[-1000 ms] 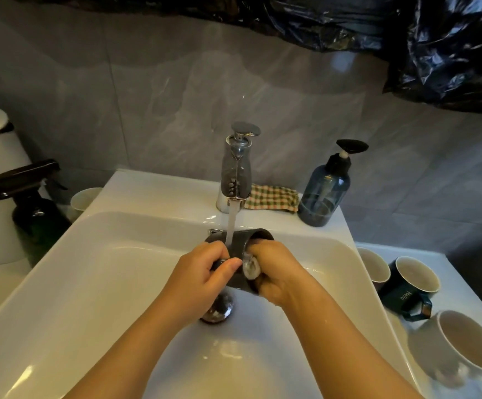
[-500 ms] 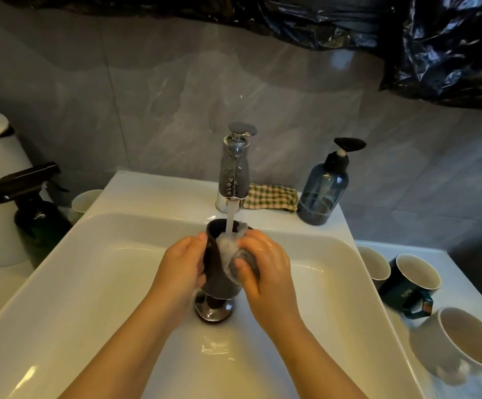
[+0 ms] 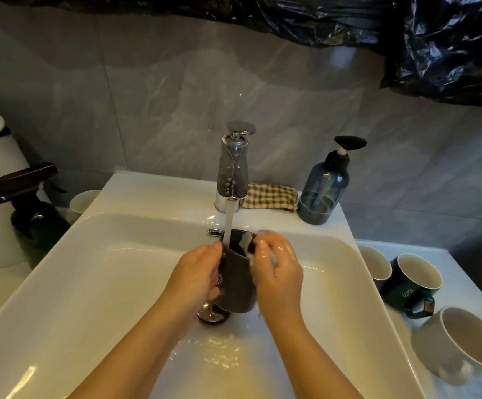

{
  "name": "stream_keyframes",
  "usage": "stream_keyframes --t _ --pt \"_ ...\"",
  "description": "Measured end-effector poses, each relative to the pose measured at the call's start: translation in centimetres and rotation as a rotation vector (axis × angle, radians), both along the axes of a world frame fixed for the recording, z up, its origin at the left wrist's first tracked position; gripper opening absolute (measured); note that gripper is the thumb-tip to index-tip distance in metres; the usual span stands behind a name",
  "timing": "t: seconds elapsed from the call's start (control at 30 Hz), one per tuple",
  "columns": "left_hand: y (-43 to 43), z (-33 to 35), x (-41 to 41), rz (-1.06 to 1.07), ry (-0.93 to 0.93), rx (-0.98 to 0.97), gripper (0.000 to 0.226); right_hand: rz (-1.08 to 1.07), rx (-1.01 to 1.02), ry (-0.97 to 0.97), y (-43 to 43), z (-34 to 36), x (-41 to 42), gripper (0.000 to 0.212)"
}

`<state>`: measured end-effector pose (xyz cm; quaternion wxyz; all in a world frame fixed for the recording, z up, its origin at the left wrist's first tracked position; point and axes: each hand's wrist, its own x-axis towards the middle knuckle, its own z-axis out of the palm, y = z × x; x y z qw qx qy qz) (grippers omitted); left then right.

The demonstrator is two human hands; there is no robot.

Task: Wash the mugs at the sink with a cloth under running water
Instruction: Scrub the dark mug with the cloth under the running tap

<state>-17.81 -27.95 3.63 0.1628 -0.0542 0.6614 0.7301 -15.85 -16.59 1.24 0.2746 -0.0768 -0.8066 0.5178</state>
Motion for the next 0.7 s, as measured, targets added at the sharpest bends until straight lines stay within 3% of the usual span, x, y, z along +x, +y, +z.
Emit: stream_keyframes --t 0.17,0.3,0.37,0.43,0.5,0.6,0.7 --pt "-0.6 0.2 -0.4 0.018 0.083 -0.189 0.033 -0.298 -0.388 -0.125 1.3 0.5 -0.3 0.025" --pt "-0.9 0.3 -0.7 0.079 0.021 -0.096 0.036 -0.171 -0.525 -0.132 0.8 1.7 0.4 0.012" --pt "-0.7 0.2 -0.5 0.1 -0.028 -0.015 0.038 -0.02 -0.335 -0.096 -0.6 1.8 1.4 0.014" --pt "-0.5 -0.1 -0.5 0.093 -0.035 -0.008 0.037 0.064 0.074 -0.079 -1.1 1.2 1.7 0.032" --pt "-0.7 -0.1 -0.6 0.081 0.018 -0.078 0.035 0.099 0.289 -0.143 -0.4 0.7 1.1 0.047" --pt "-1.3 0.2 -0.9 0.087 0.178 -0.241 0.033 0.179 0.314 -0.211 1.3 0.8 0.6 0.032" --pt "-1.6 0.5 -1.1 0.095 0.223 -0.283 0.034 0.126 0.196 -0.102 1.8 0.8 0.6 0.021"
